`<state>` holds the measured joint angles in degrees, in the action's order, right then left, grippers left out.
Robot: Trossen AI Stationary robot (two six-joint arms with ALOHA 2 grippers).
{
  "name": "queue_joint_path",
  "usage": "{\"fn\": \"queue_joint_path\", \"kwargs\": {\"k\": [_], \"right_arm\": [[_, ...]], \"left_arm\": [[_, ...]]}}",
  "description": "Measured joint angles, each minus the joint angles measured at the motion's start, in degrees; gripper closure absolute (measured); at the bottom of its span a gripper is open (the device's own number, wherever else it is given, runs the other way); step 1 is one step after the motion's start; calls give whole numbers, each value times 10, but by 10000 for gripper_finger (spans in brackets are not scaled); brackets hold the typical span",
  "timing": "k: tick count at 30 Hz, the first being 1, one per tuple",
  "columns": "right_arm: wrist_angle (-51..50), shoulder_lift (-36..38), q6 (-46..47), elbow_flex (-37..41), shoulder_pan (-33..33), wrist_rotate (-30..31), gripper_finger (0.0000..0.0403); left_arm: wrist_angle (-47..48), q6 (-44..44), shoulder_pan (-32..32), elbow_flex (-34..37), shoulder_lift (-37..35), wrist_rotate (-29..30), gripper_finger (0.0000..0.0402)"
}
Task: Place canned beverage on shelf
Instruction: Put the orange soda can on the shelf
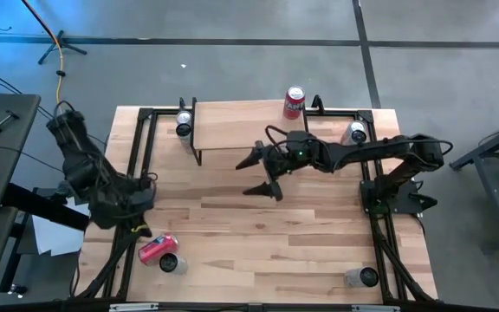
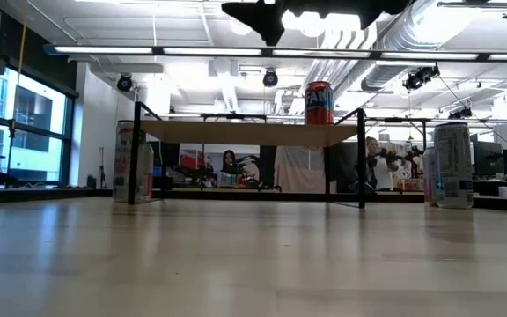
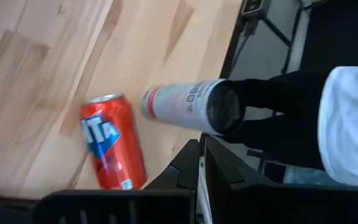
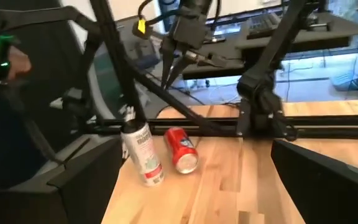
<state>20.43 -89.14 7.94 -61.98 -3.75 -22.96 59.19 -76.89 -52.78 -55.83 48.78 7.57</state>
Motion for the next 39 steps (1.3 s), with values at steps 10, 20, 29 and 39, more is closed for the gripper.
{"fn": "queue_joint_path", "kwargs": {"k": [10,20,29,39], "right_arm": [[-92,0,29,0,40,269,4],[-111,0,23,0,49,279,4],[-147,0,25,0,48,279,4],[-149,0,25,0,31,278,4]], "left_arm": [[42,-51,-17,0,1,-8,402],[42,-119,-17,0,11,-60,402],[31,-227,-82,0,118,-41,402],[20,-201,-95,0,203,-58,344]]}}
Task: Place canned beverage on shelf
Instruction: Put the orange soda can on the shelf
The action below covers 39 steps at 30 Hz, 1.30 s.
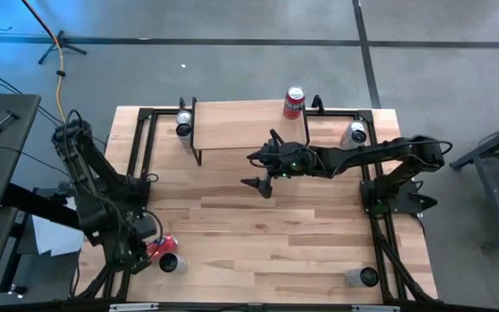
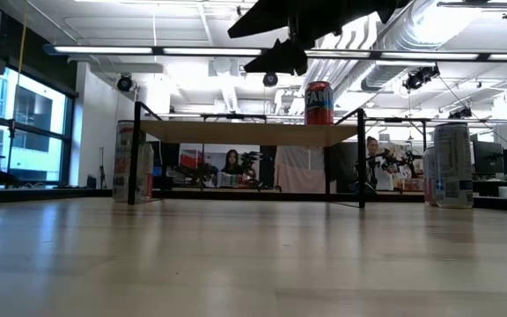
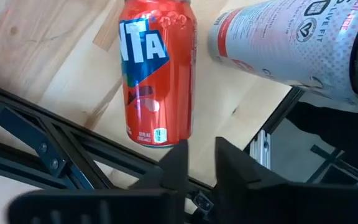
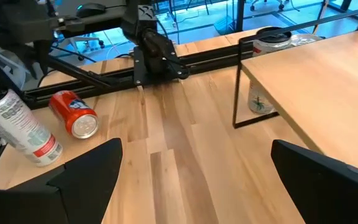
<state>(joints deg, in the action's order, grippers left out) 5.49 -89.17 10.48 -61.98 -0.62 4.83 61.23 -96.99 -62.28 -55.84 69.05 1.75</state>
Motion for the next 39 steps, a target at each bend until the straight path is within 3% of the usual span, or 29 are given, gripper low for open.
{"fn": "queue_joint_path", "kwargs": {"k": [9,12,18,23,39], "right_arm": [[-15,0,0,0,-14,-18,4],[-25,0,1,0,-15,-18,4],[-31,0,1,0,-15,-18,4],[-31,0,3,0,-16,-18,4],[-32,0,26,0,-16,-18,4]], "left_arm": [[2,-28,17,0,-16,-3,190],[2,-29,24,0,-15,-30,144],[-4,-4,26,0,-13,-49,76],[-19,4,26,0,-4,-32,55],[-34,124,-5,0,125,-19,53]]}}
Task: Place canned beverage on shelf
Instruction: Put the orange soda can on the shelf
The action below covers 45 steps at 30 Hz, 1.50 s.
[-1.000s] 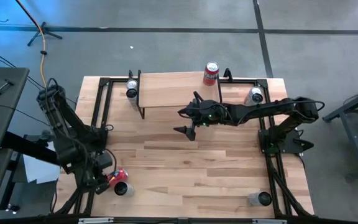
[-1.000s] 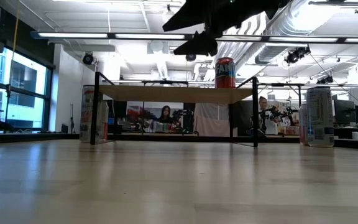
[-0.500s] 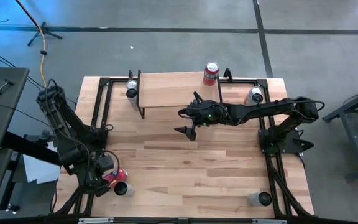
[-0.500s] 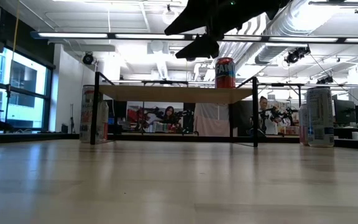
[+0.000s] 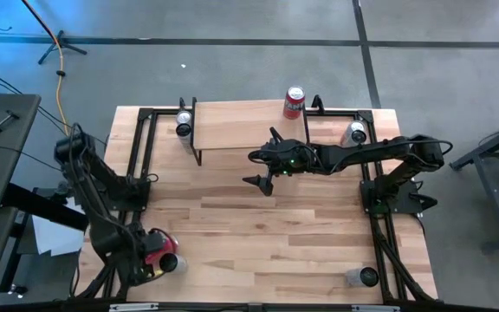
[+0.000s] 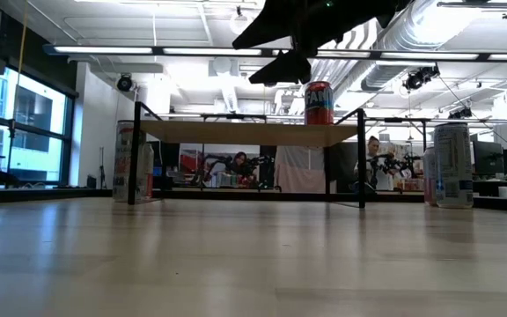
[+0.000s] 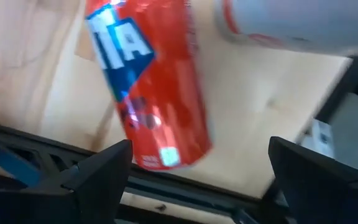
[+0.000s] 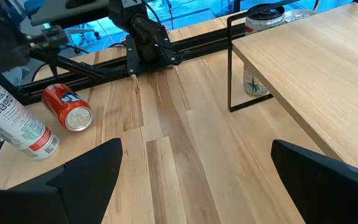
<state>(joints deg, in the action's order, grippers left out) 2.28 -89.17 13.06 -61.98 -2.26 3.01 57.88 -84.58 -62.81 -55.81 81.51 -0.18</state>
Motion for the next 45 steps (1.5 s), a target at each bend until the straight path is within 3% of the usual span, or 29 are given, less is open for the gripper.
{"fn": "queue_joint_path", "kwargs": {"k": [8,33,37,43,45], "right_arm": [[0,0,0,0,0,0,4],[0,0,-6,0,0,0,4],[0,0,-6,0,0,0,4],[-2,0,-6,0,0,0,4],[-4,0,-7,0,0,0,4]], "left_arm": [[25,-65,0,0,34,5,53],[-76,-75,0,99,40,-8,54],[-100,-73,0,114,40,-7,78],[-86,-73,0,118,38,-4,160],[-82,-73,0,119,35,-5,170]]}}
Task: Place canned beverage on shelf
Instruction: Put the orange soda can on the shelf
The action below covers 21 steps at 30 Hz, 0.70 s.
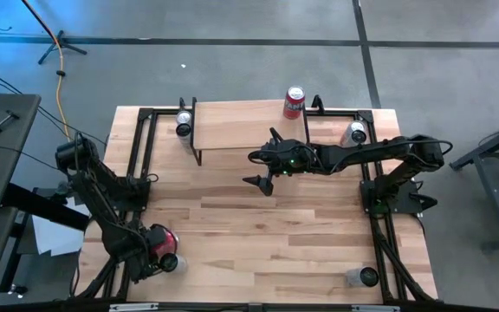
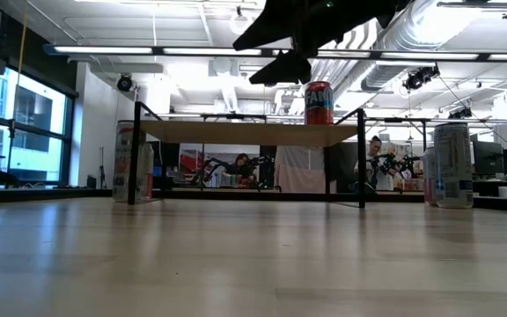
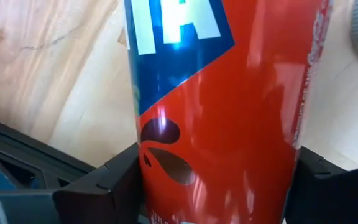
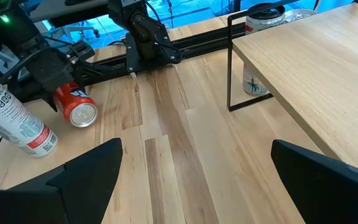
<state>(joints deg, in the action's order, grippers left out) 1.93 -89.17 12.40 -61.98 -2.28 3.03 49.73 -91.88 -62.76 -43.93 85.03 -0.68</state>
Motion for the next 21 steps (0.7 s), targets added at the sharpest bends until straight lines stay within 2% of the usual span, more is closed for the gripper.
{"fn": "queue_joint_path", "kwargs": {"k": [6,13,17,19,21], "right_arm": [[-1,0,-8,0,0,0,4],[-1,0,-10,0,0,0,4],[-1,0,-20,0,0,-1,4],[1,0,-24,0,-1,-15,4],[15,0,-24,0,-5,-55,4]], "left_arm": [[34,-1,-1,-1,-60,-31,170],[186,-10,-1,-34,-208,-23,170],[255,-11,13,-71,-296,32,170],[272,-11,25,-94,-337,85,170],[276,-10,43,-113,-369,160,170]]}}
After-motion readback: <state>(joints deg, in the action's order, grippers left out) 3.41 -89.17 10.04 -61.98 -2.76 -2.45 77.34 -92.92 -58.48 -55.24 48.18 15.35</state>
